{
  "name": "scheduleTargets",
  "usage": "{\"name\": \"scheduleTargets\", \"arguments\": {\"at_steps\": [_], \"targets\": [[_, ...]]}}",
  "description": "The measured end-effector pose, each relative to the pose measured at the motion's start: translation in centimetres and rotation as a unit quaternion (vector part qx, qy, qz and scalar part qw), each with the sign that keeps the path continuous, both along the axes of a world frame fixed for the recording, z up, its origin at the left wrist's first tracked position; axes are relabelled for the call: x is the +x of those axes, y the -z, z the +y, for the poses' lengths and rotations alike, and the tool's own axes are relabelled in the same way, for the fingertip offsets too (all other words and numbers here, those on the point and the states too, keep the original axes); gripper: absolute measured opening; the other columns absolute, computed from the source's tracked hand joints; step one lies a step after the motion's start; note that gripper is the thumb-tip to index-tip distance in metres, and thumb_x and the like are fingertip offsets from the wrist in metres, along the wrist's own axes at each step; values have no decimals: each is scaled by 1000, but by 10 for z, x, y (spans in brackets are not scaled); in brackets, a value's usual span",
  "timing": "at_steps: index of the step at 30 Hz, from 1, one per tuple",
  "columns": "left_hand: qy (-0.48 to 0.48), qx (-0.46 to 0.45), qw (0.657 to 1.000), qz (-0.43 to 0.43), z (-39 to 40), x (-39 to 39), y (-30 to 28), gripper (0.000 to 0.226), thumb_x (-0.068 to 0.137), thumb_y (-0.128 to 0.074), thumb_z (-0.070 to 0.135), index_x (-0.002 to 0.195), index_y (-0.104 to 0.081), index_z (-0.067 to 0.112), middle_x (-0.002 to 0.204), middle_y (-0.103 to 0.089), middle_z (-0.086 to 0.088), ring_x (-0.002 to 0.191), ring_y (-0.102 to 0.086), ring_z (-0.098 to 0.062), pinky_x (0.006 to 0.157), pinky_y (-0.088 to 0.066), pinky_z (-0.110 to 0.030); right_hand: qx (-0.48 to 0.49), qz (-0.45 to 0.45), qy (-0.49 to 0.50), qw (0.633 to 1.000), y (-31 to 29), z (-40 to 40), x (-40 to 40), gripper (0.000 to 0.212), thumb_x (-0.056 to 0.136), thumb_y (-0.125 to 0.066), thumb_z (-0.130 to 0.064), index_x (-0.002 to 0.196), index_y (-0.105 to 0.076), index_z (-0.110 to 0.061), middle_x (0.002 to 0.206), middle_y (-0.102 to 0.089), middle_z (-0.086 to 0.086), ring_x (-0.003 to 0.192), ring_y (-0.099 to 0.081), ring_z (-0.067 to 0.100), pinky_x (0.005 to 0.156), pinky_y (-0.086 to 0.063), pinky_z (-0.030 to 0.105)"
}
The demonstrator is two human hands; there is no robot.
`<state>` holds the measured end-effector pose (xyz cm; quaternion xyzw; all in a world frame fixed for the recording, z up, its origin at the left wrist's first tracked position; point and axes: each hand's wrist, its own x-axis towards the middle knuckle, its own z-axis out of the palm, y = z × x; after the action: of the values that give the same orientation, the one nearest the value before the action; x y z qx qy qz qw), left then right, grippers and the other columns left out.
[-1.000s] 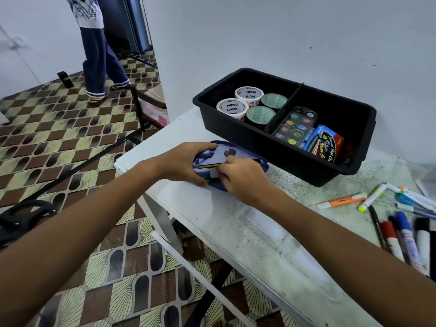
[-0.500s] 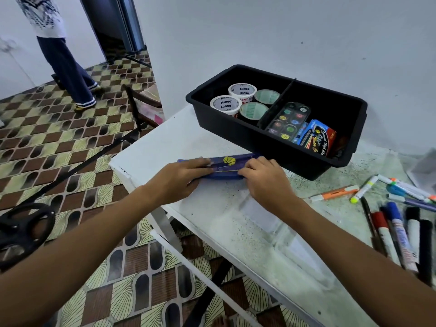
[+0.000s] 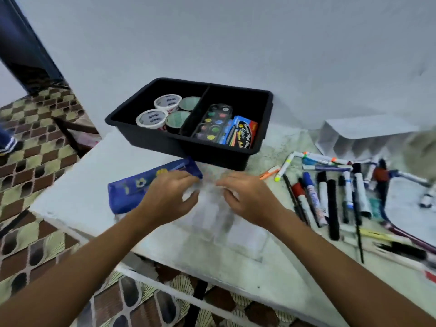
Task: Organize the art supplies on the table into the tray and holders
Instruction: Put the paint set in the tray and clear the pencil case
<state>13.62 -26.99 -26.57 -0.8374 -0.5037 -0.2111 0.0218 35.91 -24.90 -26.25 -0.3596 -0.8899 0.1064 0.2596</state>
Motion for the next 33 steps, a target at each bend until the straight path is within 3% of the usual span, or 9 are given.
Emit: {"name": "scheduleTargets", "arguments": {"at_steps": [4,7,11,18,22,25,28,30,33], "targets": [[95,-20,995,-26,5,99,-4,34,84,-52,38,99,-73,15,89,-72,-2,74,-66,-21,63,-53,-30,-12,22,105,994,-4,-29,87,24,80,-59,-12,99,-73,-11,94,-72,5,83,-67,23,68,-54,31],[190,-13,981,-36,9,175,-3,30,81,-56,33,95,-73,13,85,-71,-3,75,-64,-20,68,-50,-29,-30,19,195,980,-5,-56,155,26,85,-54,-20,102,-72,-14,93,-71,3,83,-67,24,66,-55,33],[281,-48,958,-43,4,271,4,30,81,-55,29,96,-73,10,83,-70,-6,73,-65,-26,63,-53,-32,-44,18,292,955,-3,-100,238,28,87,-52,-20,106,-71,-14,94,-69,4,86,-65,24,71,-53,34],[400,-63,914,-19,-25,384,13,28,76,-65,23,101,-72,14,87,-71,-1,75,-61,-20,63,-51,-33,-57,0,392,918,5,-163,334,26,84,-55,-18,103,-72,-18,92,-71,0,84,-65,21,66,-54,35],[448,-44,892,26,-46,418,24,29,81,-55,32,97,-72,16,90,-69,1,80,-59,-21,65,-48,-31,-42,-56,423,903,15,-185,369,25,74,-63,-22,96,-73,-19,88,-66,2,82,-61,25,67,-51,35],[449,-28,892,39,-55,432,30,28,82,-55,33,97,-71,17,92,-68,3,82,-56,-20,65,-46,-31,-58,-85,451,887,19,-195,388,28,68,-65,-36,92,-74,-24,102,-61,2,97,-54,27,72,-51,42],[434,-32,900,27,-59,437,32,28,83,-55,31,98,-71,16,92,-69,2,83,-56,-19,66,-48,-31,-113,-149,448,874,17,-198,398,36,72,-65,-49,102,-73,-31,134,-51,9,126,-40,35,91,-40,50],[423,-43,905,18,-60,438,33,25,83,-58,28,100,-71,15,94,-70,1,84,-56,-19,69,-50,-33,-141,-172,437,872,16,-197,401,36,78,-67,-50,109,-71,-33,149,-36,9,138,-23,34,102,-30,52],[409,-62,910,15,-60,437,32,18,82,-67,24,97,-71,16,91,-69,2,82,-54,-19,67,-51,-37,-127,-161,421,883,15,-193,403,31,79,-72,-44,107,-73,-32,154,-30,7,144,-12,33,106,-25,52]]}}
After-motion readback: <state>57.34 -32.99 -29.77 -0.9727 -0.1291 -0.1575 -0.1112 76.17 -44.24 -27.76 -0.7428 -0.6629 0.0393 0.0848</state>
